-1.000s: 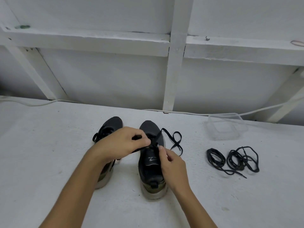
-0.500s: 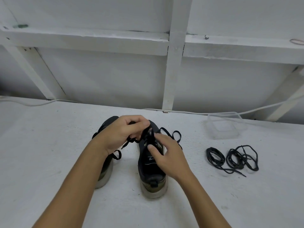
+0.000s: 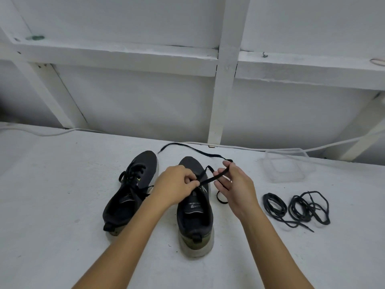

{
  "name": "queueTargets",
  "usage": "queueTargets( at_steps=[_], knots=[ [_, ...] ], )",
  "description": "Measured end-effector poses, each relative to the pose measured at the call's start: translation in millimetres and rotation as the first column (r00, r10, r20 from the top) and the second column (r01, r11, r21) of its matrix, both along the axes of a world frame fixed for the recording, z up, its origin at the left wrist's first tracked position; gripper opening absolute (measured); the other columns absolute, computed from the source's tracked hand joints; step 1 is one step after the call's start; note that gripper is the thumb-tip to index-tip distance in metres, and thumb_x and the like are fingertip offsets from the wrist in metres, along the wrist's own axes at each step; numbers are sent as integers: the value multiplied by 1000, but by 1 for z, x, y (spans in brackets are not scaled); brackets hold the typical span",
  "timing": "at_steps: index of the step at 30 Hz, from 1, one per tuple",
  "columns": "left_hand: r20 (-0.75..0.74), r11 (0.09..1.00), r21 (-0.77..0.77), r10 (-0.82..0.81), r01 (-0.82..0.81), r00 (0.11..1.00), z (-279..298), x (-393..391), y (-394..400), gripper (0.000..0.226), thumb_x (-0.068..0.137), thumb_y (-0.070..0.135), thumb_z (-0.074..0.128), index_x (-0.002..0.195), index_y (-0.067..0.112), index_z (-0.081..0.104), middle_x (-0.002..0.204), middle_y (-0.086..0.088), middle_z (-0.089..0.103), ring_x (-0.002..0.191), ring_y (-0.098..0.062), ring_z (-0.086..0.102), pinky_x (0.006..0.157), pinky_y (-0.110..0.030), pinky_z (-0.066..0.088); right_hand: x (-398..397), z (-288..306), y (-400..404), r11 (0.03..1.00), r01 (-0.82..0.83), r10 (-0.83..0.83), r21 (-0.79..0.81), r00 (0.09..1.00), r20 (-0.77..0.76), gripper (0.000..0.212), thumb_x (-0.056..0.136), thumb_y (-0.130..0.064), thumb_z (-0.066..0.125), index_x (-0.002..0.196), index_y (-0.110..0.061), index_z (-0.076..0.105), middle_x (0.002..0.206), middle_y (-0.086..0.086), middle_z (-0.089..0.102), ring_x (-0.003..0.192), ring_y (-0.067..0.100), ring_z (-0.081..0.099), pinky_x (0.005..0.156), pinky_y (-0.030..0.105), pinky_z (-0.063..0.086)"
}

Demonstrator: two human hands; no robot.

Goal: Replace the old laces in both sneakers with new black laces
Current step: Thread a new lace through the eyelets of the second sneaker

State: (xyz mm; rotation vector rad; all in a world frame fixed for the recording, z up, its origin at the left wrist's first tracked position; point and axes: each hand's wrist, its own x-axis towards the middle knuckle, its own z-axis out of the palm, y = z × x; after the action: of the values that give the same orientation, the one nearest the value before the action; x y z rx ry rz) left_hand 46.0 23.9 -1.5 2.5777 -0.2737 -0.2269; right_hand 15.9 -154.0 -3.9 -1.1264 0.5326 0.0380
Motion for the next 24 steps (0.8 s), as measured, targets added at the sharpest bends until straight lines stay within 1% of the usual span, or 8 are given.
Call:
queueTargets(
  at_steps=[2,5,10,14,16,18,21,24],
  knots=[
    [24,999,53,10,-11,1000,-1,3,-4,25,91,46,66,110,32,73,86,14,55,93,-11,57,83,-33,50,0,2,0,1000,13,-13,-22,1000,2,21,106,-25,51,111,-21,71,88,-3,72,85,13,74,84,32,58],
    [16,997,72,15,-16,1000,0,9,-7,27,90,50,66,107,31,76,83,15,49,92,-13,57,79,-30,48,1,3,1,999,8,-8,-51,1000,10,17,103,-25,58,104,-20,74,83,-1,69,73,11,67,70,25,51],
    [-46,1000,-19,9,-10,999,3,13,-11,15,87,38,71,96,27,77,82,14,53,87,-12,57,76,-27,47,5,2,5,999,-9,10,-51,1000,22,14,100,-24,64,105,-13,72,76,-2,68,63,8,60,60,22,43],
    [-144,989,-132,49,-68,988,11,14,-12,11,93,25,55,91,22,65,90,10,61,81,-12,57,65,-25,41,8,0,6,1000,16,-16,-18,1000,5,12,100,-19,63,108,-14,71,75,-1,67,60,8,58,57,22,41],
    [-359,900,-370,92,-232,929,14,15,-11,15,96,21,45,92,17,59,89,9,69,73,-11,53,61,-24,37,9,-1,6,999,27,-28,-23,1000,-15,11,100,-17,63,107,-14,71,74,-1,67,58,8,55,53,20,40],
    [-504,714,-590,40,-378,863,13,18,-8,12,97,12,43,91,16,53,77,6,68,63,-10,44,54,-23,30,9,-3,6,998,9,-12,-68,999,-39,10,99,-16,64,104,-14,72,72,-2,68,55,7,53,50,19,38],
    [-483,439,-782,22,-443,875,22,24,2,13,95,8,51,105,16,53,68,4,63,58,-8,39,50,-22,21,8,-5,7,967,-112,105,-227,993,-47,13,98,-16,64,105,-16,75,70,-2,68,54,8,51,49,20,37],
    [-309,472,-833,38,-290,950,48,30,8,18,93,10,57,107,21,58,83,6,72,69,-8,46,58,-25,28,8,-1,13,850,-263,286,-456,958,-19,18,97,-18,64,110,-18,77,72,-5,71,56,2,58,56,18,46]
  ],
)
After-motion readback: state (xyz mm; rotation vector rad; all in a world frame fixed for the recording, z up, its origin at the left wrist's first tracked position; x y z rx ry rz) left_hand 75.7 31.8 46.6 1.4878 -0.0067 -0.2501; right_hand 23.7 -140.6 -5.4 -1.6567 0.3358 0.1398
